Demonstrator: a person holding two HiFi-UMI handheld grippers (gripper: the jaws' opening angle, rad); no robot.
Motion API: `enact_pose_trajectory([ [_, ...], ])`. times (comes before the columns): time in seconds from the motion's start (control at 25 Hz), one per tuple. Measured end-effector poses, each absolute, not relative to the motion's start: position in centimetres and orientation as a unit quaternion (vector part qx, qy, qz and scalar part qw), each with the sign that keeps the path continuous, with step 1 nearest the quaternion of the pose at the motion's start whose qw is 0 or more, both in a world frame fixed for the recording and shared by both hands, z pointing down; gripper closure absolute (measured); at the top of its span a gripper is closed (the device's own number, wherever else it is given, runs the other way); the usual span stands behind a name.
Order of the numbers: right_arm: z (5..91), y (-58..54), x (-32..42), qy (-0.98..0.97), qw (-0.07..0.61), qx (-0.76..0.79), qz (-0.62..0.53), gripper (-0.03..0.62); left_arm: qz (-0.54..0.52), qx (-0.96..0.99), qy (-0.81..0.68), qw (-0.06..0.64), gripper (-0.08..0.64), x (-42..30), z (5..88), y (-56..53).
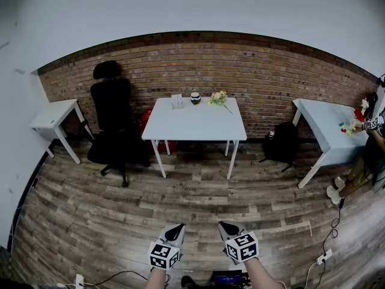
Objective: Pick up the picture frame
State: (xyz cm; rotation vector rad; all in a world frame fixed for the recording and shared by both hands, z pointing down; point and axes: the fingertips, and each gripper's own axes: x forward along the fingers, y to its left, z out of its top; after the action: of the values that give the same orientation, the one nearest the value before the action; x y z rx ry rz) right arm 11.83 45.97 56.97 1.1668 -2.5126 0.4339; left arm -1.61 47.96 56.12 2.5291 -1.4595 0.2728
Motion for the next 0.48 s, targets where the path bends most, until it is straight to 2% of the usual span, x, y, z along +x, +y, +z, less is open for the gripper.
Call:
enact_pose_trajectory([
  [0.48, 56.61, 45.69, 11.94, -0.885, 0.162, 0.412, 0.146, 0.583, 0.089, 0.866, -0.484, 0.093, 0.548, -0.84, 55.29, 47.60],
])
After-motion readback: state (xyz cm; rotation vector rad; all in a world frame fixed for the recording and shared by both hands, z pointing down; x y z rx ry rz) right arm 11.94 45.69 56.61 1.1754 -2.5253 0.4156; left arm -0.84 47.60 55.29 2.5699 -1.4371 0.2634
